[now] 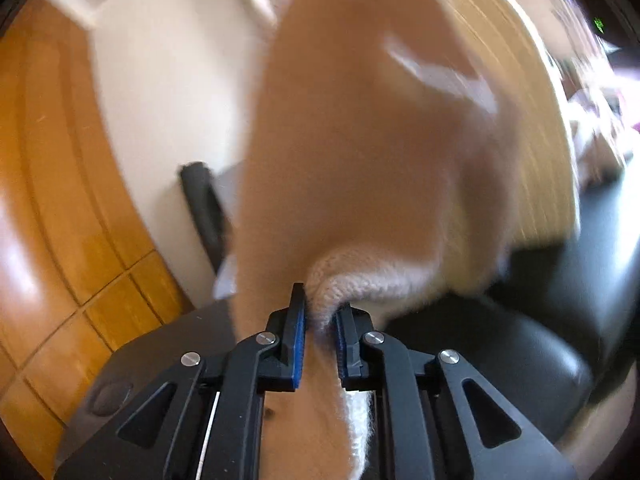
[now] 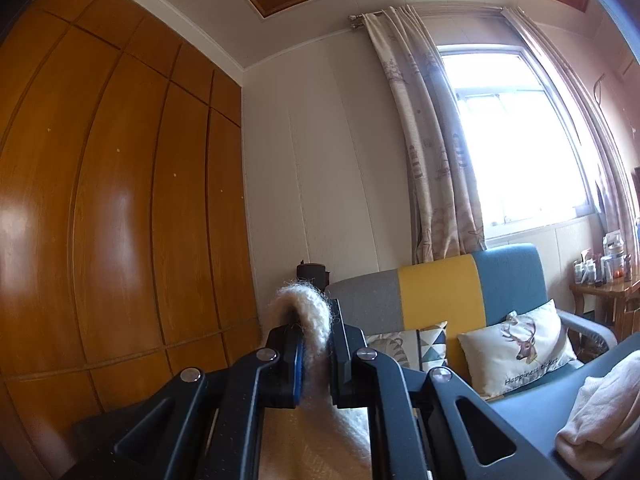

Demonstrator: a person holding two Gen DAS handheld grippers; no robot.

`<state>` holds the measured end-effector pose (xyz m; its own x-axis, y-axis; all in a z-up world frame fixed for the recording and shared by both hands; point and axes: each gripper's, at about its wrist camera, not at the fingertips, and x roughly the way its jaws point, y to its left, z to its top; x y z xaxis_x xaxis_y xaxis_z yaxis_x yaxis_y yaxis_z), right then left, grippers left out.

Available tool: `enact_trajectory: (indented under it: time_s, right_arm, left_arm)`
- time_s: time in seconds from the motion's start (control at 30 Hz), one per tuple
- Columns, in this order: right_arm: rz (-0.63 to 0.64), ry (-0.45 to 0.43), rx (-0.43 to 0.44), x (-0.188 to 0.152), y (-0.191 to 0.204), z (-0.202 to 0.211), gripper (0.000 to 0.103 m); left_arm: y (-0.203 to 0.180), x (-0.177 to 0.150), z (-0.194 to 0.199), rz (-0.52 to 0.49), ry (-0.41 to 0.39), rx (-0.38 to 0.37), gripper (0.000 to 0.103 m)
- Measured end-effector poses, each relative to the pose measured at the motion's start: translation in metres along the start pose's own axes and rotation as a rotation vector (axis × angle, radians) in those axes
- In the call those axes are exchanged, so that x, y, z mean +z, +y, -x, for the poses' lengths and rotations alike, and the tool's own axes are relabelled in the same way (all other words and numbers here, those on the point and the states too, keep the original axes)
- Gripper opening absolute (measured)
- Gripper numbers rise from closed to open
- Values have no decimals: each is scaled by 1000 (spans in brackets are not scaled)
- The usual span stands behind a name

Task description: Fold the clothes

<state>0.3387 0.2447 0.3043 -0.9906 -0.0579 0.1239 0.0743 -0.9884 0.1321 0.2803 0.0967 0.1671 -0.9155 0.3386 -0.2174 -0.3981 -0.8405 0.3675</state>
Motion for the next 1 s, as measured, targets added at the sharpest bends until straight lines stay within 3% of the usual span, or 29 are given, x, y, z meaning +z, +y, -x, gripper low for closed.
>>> enact_trajectory:
  time_s: [0.17,0.3,0.57,0.77,1.0]
  right_arm:
    - [-9,-19,-13,5,-6,3,8]
    - [-4,-51,-11,17,-7,4,8]
    - [67,-164,18,59,8,17,8]
    - [106,-275,47,93,18,37,8]
    - [44,-381,91,118,16,73,8]
  left_arm:
    - [83,45,34,236,-140,105,8]
    - [149,77,55,401,-226,136,8]
    - [203,113,89,470,-370,142,8]
    - [216,135,107,494,-490,155,8]
    - [220,161,159,539,-709,182,8]
